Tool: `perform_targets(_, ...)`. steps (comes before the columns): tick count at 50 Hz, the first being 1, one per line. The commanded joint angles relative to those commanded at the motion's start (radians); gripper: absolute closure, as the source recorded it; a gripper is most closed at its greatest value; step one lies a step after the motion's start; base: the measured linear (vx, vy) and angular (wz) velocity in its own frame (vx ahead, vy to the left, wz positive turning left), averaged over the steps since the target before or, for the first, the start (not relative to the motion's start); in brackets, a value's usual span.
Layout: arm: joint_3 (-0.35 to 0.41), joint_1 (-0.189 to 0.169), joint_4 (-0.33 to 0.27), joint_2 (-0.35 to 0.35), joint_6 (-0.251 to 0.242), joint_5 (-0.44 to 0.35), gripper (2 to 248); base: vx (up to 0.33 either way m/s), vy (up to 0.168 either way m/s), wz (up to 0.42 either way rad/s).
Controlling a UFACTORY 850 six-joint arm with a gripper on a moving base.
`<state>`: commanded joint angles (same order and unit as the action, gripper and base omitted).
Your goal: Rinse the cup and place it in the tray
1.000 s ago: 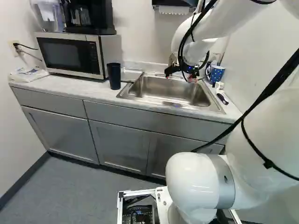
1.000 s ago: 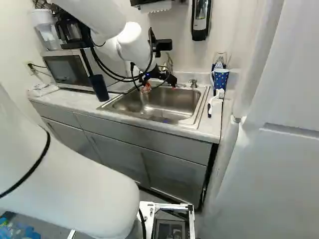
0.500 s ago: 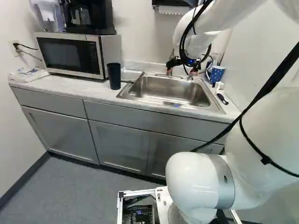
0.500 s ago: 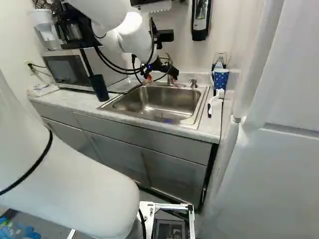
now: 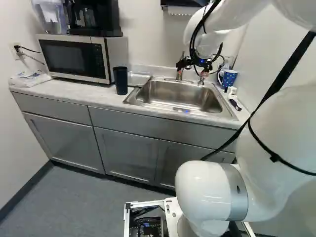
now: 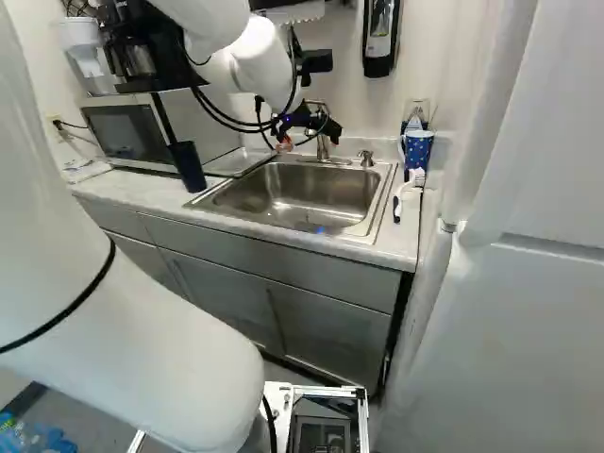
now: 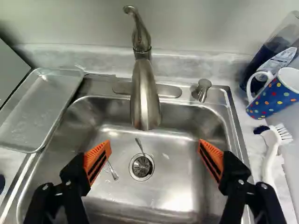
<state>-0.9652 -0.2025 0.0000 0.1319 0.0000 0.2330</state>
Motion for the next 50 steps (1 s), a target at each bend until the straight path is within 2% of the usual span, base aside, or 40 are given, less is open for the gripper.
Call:
perform_targets(20, -0.056, 0.004, 0.0, -0.059, 0.0, -0.035, 3, 0.0, 0.0, 0.0)
perform_targets(50, -0.146, 0.027, 0.0, -0.151, 0.0, -0.168, 3, 0.0, 0.0, 0.0)
